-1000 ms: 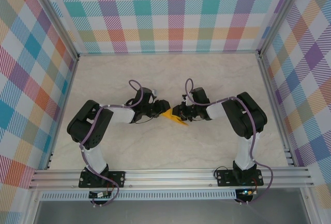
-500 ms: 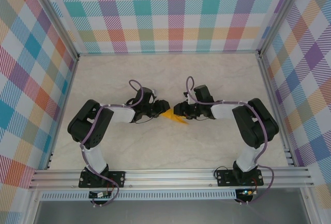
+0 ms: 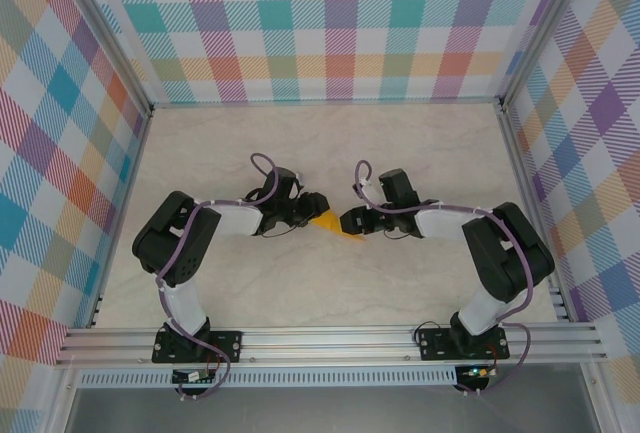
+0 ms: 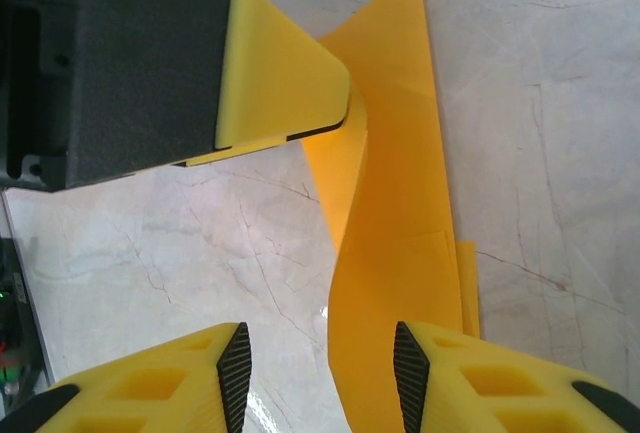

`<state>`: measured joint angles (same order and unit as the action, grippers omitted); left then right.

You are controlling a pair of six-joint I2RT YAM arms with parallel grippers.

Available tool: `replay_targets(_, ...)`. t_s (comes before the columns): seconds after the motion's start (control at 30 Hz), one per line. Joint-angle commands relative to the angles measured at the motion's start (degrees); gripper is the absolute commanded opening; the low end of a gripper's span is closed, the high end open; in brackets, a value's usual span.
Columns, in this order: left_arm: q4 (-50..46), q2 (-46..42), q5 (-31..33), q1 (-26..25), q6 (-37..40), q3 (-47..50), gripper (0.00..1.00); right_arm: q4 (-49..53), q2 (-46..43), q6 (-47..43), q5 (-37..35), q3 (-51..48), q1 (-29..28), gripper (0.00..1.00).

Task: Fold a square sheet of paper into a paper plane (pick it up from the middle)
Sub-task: Fold the wing for the fifth time at the center of the table.

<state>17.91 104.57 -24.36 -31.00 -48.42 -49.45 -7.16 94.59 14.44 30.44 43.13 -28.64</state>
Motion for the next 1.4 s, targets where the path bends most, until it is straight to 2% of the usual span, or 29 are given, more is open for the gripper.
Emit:
replay_targets(0.0, -0.9, 1.1, 0.7, -0.6, 0.5, -1.5, 0.41, 1.5, 1.2, -5.2, 0.7, 1.7, -0.8, 0.44)
replay_targets(0.37, -2.3, 1.0, 0.8, -0.5, 1.1, -2.2, 0.41, 4.3, 7.4, -6.8, 0.6, 6.4, -1.9, 0.35)
replay_targets(0.8, -4.1, -0.2, 0.9, -0.5, 2.5, -3.0, 0.41, 1.9, 10.1, -5.6, 2.3, 6.7, -1.9, 0.04)
replay_targets(1.07, -4.8, -4.8, 0.3, -0.4, 6.2, -1.6, 0.41, -0.9, 11.1, 0.8, 8.5, 6.6, -1.2, 0.02)
replay_targets(1.37, -0.8, -6.0, -2.4, -0.5, 6.3, 1.7, 0.41, -5.4, 15.0, 10.1, 13.7, 7.3, 0.2, 0.01)
